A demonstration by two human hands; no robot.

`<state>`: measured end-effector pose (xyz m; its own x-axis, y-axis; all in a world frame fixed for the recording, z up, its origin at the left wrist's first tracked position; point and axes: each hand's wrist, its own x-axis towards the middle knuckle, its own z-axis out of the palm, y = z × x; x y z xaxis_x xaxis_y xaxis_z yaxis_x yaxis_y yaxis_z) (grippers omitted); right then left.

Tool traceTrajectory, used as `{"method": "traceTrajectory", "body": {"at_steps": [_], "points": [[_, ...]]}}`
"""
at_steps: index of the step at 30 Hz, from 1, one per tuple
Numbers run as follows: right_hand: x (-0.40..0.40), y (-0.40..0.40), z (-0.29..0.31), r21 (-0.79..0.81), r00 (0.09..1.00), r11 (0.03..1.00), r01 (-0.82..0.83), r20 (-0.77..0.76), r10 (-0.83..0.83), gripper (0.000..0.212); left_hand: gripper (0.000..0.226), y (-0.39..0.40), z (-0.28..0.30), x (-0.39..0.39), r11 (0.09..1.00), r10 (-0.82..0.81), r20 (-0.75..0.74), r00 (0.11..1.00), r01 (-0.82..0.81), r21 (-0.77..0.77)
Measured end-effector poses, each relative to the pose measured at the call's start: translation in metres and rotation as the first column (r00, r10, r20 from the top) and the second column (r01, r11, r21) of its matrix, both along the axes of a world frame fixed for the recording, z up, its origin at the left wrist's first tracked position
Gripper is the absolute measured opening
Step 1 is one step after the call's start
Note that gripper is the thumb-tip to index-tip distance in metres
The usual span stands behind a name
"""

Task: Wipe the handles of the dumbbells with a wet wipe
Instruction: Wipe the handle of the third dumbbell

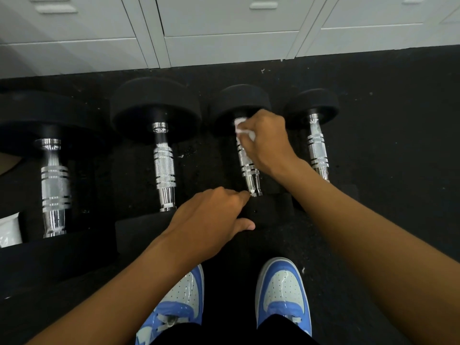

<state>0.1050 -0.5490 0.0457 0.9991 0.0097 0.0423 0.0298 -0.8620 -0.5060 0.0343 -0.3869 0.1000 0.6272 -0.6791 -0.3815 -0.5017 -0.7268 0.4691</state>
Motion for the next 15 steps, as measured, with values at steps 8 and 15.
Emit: {"method": "traceTrajectory", "body": {"at_steps": [8,15], "points": [[0.002,-0.005,-0.002,-0.052,0.998,0.997,0.055,-0.001,-0.056,0.018,0.052,0.000,0.000,-0.001,1.000,0.011,0.004,1.000,-0.011,-0.004],[-0.027,-0.002,0.006,-0.047,0.994,0.993,-0.109,-0.001,0.109,0.015,0.051,0.002,-0.002,-0.002,1.000,0.009,0.018,1.000,-0.008,-0.022]]}}
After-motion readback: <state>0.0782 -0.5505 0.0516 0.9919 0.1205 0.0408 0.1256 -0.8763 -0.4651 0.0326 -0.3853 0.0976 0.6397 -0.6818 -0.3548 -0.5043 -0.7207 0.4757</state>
